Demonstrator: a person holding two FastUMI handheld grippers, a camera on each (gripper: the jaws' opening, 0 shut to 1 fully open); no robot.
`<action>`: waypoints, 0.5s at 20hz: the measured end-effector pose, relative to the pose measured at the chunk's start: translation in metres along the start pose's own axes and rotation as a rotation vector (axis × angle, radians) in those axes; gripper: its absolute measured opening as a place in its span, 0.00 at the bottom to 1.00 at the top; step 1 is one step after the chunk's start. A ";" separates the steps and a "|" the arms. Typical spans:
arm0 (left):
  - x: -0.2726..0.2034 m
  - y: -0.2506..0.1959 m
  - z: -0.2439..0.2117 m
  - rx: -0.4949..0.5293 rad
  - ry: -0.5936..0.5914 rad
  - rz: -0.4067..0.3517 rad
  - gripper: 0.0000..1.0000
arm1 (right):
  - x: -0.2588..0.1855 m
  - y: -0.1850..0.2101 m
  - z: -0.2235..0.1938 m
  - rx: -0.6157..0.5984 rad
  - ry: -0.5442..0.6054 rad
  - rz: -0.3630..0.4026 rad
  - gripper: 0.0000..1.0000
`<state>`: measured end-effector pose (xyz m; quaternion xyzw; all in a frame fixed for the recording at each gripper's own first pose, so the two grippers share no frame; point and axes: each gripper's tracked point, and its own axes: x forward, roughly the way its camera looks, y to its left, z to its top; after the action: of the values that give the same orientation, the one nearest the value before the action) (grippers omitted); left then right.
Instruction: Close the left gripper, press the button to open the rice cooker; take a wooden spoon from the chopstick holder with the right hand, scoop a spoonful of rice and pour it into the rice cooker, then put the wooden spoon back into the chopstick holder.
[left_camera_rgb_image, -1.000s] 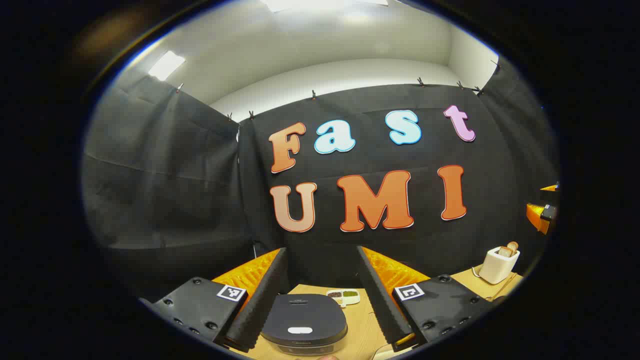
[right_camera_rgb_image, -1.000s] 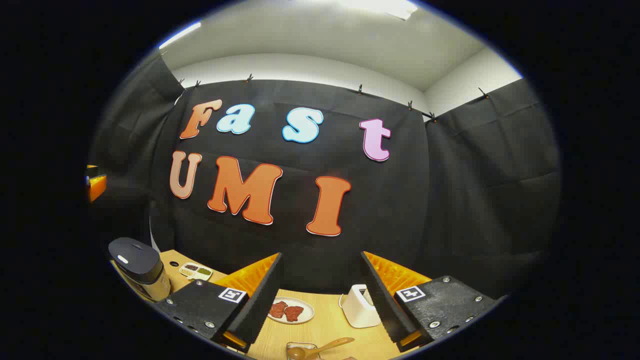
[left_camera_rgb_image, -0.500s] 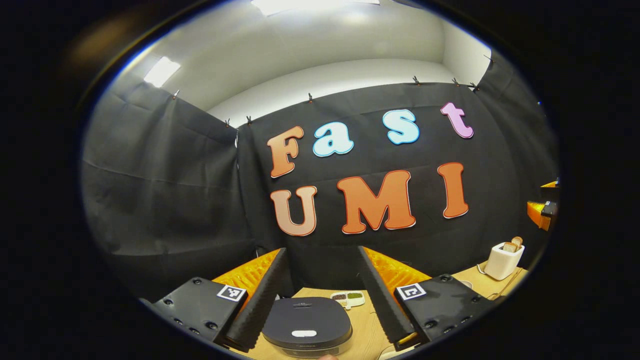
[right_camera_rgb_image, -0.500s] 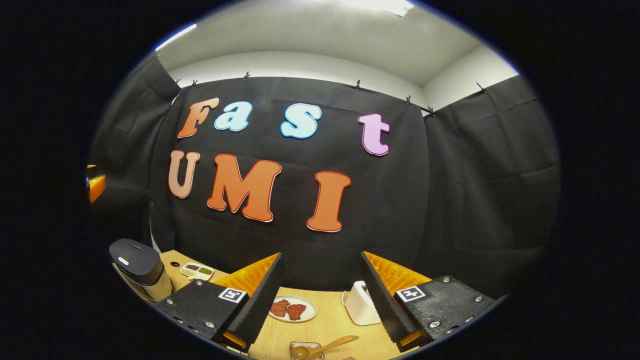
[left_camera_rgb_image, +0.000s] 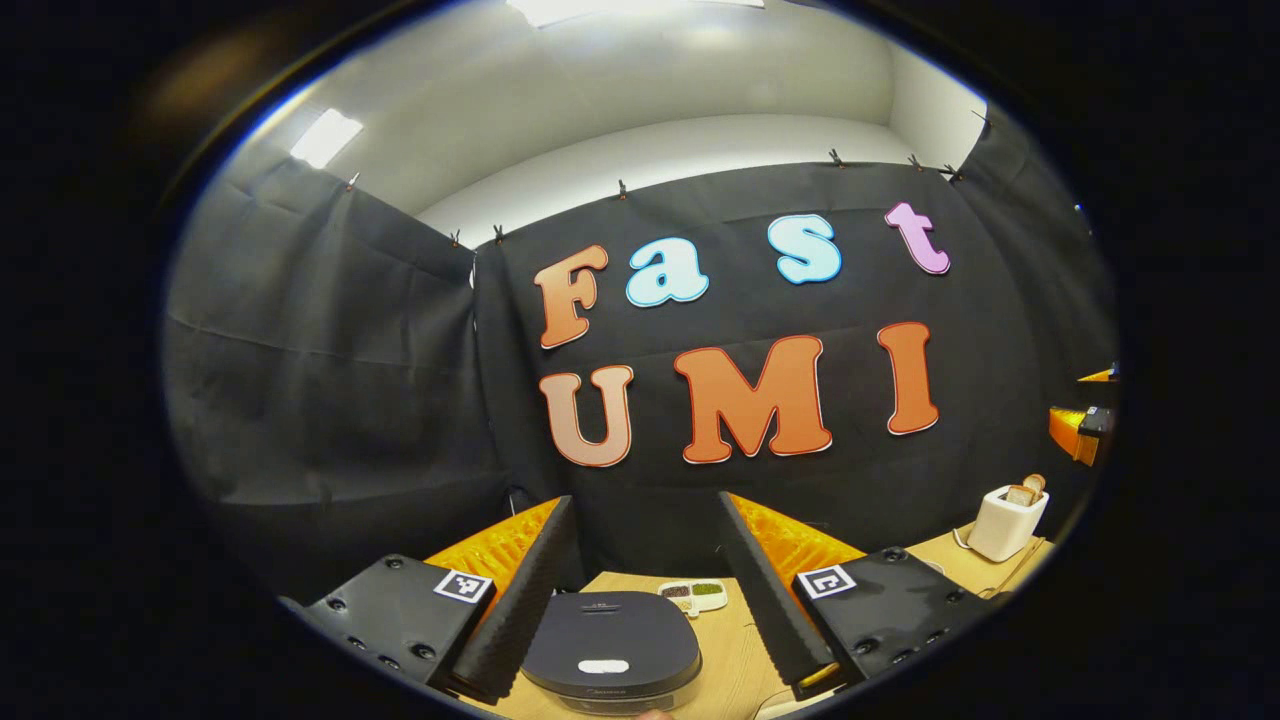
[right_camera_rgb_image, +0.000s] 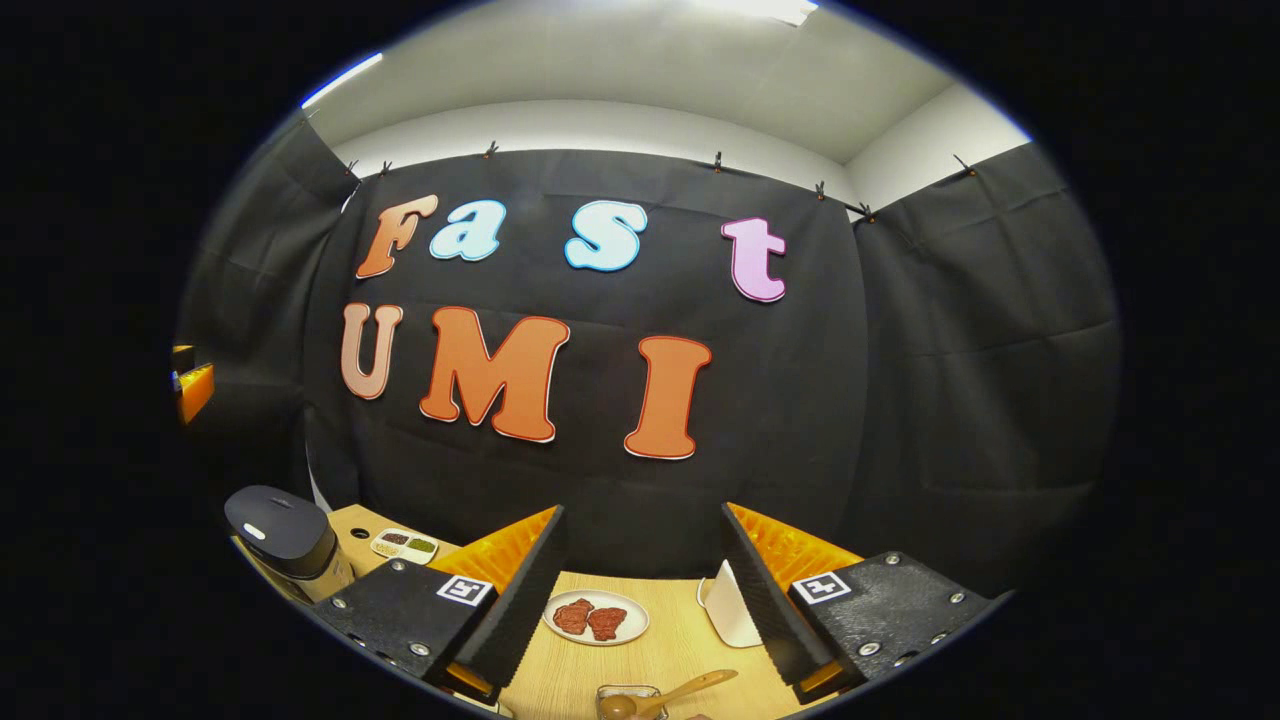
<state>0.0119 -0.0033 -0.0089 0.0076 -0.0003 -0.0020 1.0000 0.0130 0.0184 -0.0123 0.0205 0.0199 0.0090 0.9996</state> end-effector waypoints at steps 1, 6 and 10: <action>0.000 0.000 0.000 0.002 -0.004 0.000 0.98 | 0.001 0.002 0.001 0.002 0.000 0.003 0.93; 0.011 0.019 -0.009 0.005 0.023 0.035 0.92 | 0.010 0.009 -0.003 0.018 0.013 0.017 0.93; 0.026 0.044 -0.021 -0.003 0.089 0.065 0.92 | 0.015 0.008 -0.005 0.014 0.018 0.009 0.93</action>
<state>0.0380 0.0405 -0.0292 0.0062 0.0439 0.0309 0.9985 0.0281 0.0272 -0.0176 0.0276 0.0291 0.0133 0.9991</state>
